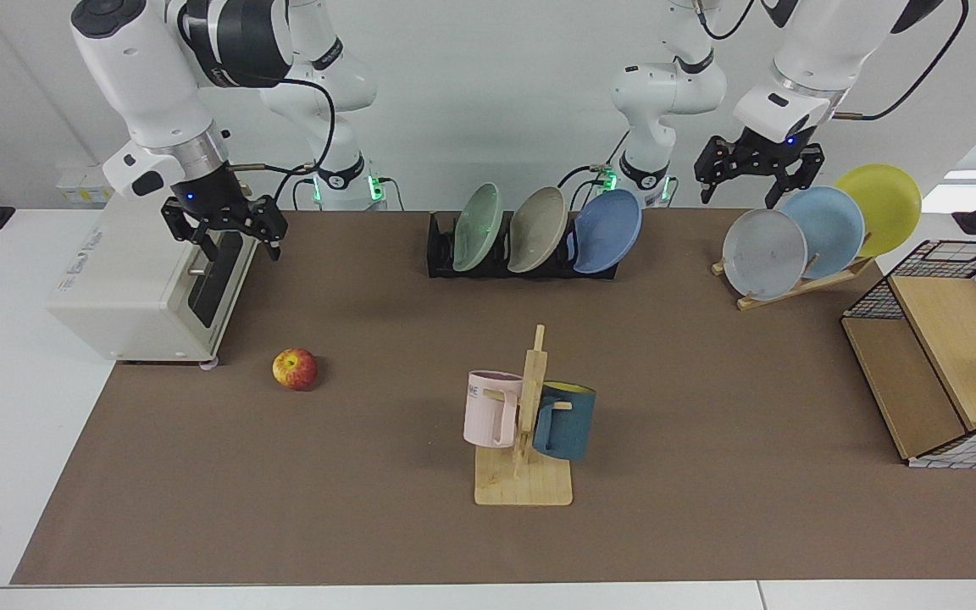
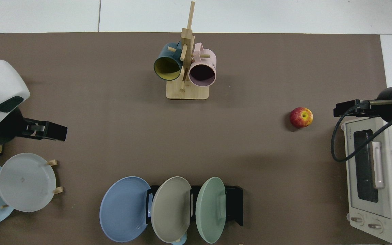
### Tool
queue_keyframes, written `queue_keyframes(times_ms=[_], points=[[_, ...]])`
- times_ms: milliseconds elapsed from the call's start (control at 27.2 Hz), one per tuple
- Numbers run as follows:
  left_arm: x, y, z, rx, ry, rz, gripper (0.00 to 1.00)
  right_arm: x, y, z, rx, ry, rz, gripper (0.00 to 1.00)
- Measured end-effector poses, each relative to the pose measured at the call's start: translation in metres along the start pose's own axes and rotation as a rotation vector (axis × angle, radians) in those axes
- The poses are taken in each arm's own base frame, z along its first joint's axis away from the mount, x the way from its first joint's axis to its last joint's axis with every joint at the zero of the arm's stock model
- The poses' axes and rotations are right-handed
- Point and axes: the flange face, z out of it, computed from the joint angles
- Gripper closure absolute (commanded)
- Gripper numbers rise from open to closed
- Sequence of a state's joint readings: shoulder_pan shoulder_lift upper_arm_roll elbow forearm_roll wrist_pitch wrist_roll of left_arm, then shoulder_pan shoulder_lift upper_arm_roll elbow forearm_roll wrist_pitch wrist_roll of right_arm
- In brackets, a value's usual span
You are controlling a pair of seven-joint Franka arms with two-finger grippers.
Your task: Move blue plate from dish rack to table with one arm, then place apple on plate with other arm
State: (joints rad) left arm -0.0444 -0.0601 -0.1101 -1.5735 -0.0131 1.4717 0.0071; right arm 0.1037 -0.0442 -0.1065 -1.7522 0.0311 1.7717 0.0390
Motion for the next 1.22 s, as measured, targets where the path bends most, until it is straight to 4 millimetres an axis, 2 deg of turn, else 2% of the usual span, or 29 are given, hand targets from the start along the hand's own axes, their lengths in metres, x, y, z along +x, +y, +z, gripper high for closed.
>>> queue_keyframes(times_ms=[737,1215], points=[[-0.007,-0.001,0.001,0.0,-0.039,-0.009,0.0,0.001,-0.003,0.002,0.0,0.006,-0.001,0.0],[-0.027,0.006,0.02,-0.046,-0.079,-0.009,0.0,0.008,-0.002,0.028,-0.002,0.028,0.002,0.0]])
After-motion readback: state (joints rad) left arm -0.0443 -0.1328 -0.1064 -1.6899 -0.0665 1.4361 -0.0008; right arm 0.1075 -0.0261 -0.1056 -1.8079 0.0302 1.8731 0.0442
